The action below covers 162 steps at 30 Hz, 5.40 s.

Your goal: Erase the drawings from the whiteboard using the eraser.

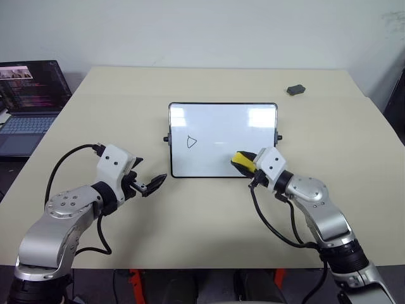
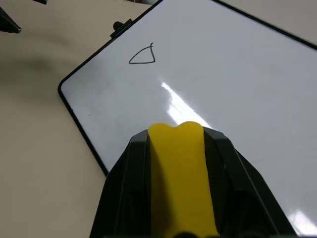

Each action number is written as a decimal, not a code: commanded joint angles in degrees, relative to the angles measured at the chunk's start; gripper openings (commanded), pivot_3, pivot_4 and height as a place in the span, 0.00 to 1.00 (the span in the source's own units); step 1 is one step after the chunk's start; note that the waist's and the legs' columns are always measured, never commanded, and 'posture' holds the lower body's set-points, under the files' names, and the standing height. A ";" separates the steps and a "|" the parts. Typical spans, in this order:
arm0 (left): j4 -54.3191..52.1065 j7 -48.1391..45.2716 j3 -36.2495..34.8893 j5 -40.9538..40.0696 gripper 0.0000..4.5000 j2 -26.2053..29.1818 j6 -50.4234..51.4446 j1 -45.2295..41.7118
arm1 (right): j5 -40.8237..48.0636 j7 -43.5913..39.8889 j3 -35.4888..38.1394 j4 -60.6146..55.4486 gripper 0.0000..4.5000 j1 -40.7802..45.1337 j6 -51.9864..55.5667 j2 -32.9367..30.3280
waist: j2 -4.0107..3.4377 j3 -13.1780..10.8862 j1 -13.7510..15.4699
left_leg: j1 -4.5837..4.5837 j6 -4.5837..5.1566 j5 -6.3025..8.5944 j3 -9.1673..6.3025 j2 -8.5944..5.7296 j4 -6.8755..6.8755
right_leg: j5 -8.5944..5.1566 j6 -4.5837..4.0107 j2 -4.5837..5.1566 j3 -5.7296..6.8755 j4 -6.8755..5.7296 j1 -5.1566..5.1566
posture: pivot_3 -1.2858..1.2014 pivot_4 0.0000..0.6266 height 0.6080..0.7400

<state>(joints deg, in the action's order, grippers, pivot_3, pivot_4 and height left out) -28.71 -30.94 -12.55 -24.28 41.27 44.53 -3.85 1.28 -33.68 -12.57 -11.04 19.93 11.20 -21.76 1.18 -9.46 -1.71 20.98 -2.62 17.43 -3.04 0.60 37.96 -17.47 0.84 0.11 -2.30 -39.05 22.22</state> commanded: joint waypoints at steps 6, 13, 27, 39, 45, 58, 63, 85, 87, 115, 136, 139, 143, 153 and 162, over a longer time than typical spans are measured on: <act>-0.28 -1.46 -0.55 1.19 1.00 1.90 -1.89 -0.32 | -0.02 -1.34 -1.44 1.17 0.24 2.03 -4.59 1.60 | 0.00 0.00 0.00 | 0.01 0.00 0.00 0.01 -0.01 0.00 | 0.00 0.00 0.01 -0.02 0.02 0.00 | 0.52 0.24 1.00; -0.34 -0.87 -1.42 1.94 1.00 1.97 -2.30 0.21 | -1.68 -0.86 -3.26 6.82 0.24 6.81 -8.29 4.46 | 0.00 0.00 -0.12 | 0.00 0.00 0.00 0.02 0.00 0.01 | 0.00 0.00 0.00 -0.02 0.00 0.01 | 0.52 0.24 1.00; -1.15 -2.49 -1.95 2.22 1.00 3.60 -2.44 1.18 | -8.30 6.09 -4.44 37.67 0.24 28.51 -21.19 16.21 | -0.01 0.00 -0.33 | -0.02 -0.01 -0.01 0.03 0.03 -0.02 | 0.01 -0.03 -0.01 0.01 -0.07 0.07 | 0.52 0.24 1.00; -0.90 -3.54 -1.48 2.58 1.00 4.63 -2.89 0.06 | -12.00 9.81 -5.60 58.32 0.24 35.10 -28.15 21.17 | -0.01 0.00 -0.32 | 0.02 -0.01 0.00 0.06 0.00 -0.04 | 0.01 -0.03 0.04 -0.01 -0.01 0.09 | 0.52 0.24 1.00; -1.44 -3.43 -1.97 2.33 1.00 4.13 -2.72 0.85 | -15.27 0.64 -10.43 52.30 0.24 29.50 -21.47 17.26 | 0.01 0.02 -0.28 | -0.06 -0.01 0.00 0.04 0.00 -0.01 | 0.02 -0.03 0.04 -0.01 -0.07 0.01 | 0.52 0.24 1.00; -1.27 -3.17 -1.79 2.40 1.00 3.96 -3.01 0.76 | -14.45 6.40 -6.81 44.85 0.24 34.08 -18.05 19.12 | -0.01 0.00 -0.30 | -0.16 -0.03 -0.02 0.01 -0.01 0.09 | 0.02 -0.03 0.04 0.00 -0.49 0.07 | 0.52 0.24 1.00; -1.68 -3.06 -2.12 2.15 1.00 3.94 -2.66 1.02 | -14.81 12.81 -4.22 49.63 0.24 38.38 -20.11 21.45 | 0.00 0.00 -0.38 | -0.12 -0.03 -0.02 0.02 0.00 0.00 | 0.01 -0.05 0.03 0.01 -0.34 0.11 | 0.52 0.24 1.00; -1.81 -3.17 -2.17 1.85 1.00 4.23 -2.51 0.69 | -18.46 3.38 -10.47 50.38 0.24 34.66 -16.45 19.80 | 0.00 0.01 -0.63 | -0.16 -0.05 0.01 -0.02 -0.01 0.03 | 0.00 -0.06 0.05 0.04 -0.37 0.03 | 0.52 0.24 1.00; -1.80 -3.19 -2.11 1.84 1.00 4.25 -2.47 0.66 | -18.41 7.33 -9.05 51.54 0.24 36.30 -18.15 20.21 | 0.00 0.01 -0.64 | -0.16 -0.05 0.00 0.00 -0.01 0.03 | 0.00 -0.06 0.05 0.03 -0.37 0.05 | 0.52 0.24 1.00; 0.36 -4.65 -1.17 0.61 1.00 3.66 -3.37 -1.93 | -11.87 4.71 -3.58 37.43 0.24 29.53 -15.91 18.91 | 0.00 0.00 -0.41 | -0.04 -0.05 0.01 -0.04 0.00 0.00 | 0.00 -0.06 0.05 0.07 -0.18 0.07 | 0.52 0.24 1.00; 5.94 -25.28 19.87 -5.49 1.00 -3.46 -10.49 -21.17 | 1.43 10.26 17.66 -25.33 0.24 -15.74 33.20 3.45 | 0.01 0.01 0.20 | 0.53 -0.07 0.04 -0.13 -0.04 0.08 | -0.02 -0.02 0.00 0.12 0.00 0.39 | 0.52 0.24 1.00; 9.37 -28.32 24.82 -3.27 1.00 -6.01 -12.90 -26.02 | 1.15 14.97 20.23 -24.55 0.24 -18.76 35.66 5.61 | 0.01 0.01 0.27 | 0.52 -0.06 0.03 -0.12 -0.10 0.14 | -0.02 -0.01 0.00 0.10 0.00 0.34 | 0.52 0.24 1.00; 11.69 -32.20 28.99 -1.43 1.00 -7.93 -15.61 -28.47 | 1.57 19.58 23.12 -22.52 0.24 -19.75 36.30 8.31 | -0.04 0.01 -0.73 | 0.42 -0.06 0.03 0.06 -0.03 0.09 | -0.02 -0.01 -0.10 -0.10 -0.03 0.34 | 0.52 0.24 1.00; 13.37 -32.82 29.94 1.30 1.00 -8.72 -18.14 -27.64 | 4.85 20.94 25.49 -17.59 0.24 -14.17 36.84 7.90 | -0.07 0.01 -0.57 | 0.40 -0.05 0.03 0.02 -0.01 0.12 | -0.02 -0.01 -0.19 -0.10 -0.04 0.30 | 0.52 0.24 1.00; 11.32 -30.69 29.01 1.98 1.00 -8.29 -17.58 -24.59 | 6.89 20.47 26.45 -9.90 0.46 -12.73 33.31 6.29 | -0.06 0.01 -0.10 | 0.44 -0.04 0.03 -0.01 0.00 0.12 | -0.03 -0.01 -0.17 -0.07 -0.02 0.31 | 0.52 0.24 1.00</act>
<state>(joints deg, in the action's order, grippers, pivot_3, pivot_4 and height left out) -15.20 -62.10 17.86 -22.39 32.87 27.24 -28.77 7.77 -13.42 12.50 -20.91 6.34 46.25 -14.91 1.11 -9.45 -1.81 21.41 -2.66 17.46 -3.04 0.60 38.09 -17.49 0.83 -0.06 -2.37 -39.08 22.53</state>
